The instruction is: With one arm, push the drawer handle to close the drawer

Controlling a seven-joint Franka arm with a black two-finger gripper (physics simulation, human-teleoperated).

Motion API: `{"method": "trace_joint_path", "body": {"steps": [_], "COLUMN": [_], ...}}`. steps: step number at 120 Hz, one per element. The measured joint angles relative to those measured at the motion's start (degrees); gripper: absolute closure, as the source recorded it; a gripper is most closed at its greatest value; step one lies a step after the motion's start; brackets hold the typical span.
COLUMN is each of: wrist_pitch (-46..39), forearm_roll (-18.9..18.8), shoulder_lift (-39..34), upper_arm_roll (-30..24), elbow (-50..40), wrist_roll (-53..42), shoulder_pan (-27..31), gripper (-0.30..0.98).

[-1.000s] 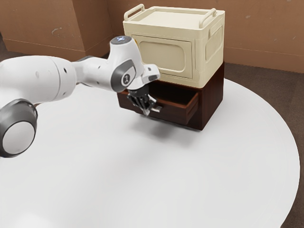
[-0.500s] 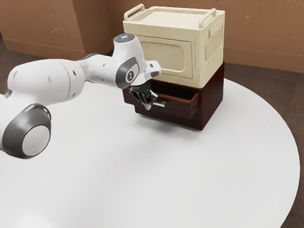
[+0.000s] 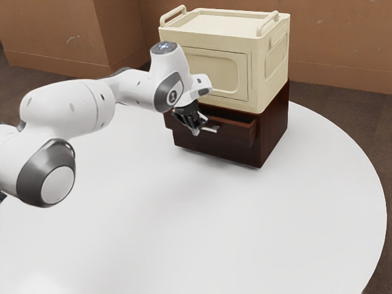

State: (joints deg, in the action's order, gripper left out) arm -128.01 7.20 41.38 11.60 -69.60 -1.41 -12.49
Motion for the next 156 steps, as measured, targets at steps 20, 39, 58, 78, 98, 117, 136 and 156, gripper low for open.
{"method": "trace_joint_path", "body": {"steps": [20, 39, 58, 78, 98, 117, 136, 156], "wrist_pitch": [-2.45, -4.63, -6.41, -8.39, -10.14, -11.55, -7.65, 11.98], "forearm_roll": [0.04, 0.06, 0.11, 0.17, 0.21, -0.02, 2.29, 1.11], "shoulder_lift": [1.4, 3.0, 4.56, 5.55, 6.0, 6.66, -10.29, -37.36], "upper_arm_roll": [-0.12, -0.36, -0.34, -0.5, -0.77, -1.18, 4.93, 10.11], "elbow": [1.21, 2.33, 3.51, 4.15, 4.8, 5.48, -14.59, -22.13], "wrist_roll": [-0.16, -0.29, -0.42, -0.57, -0.66, -0.42, -0.21, 0.41], "shoulder_pan": [0.26, 0.92, 1.05, 1.24, 1.22, 1.28, -7.18, -16.31], "gripper": [0.79, 0.79, 0.79, 0.78, 0.79, 0.79, 0.67, 0.33]}}
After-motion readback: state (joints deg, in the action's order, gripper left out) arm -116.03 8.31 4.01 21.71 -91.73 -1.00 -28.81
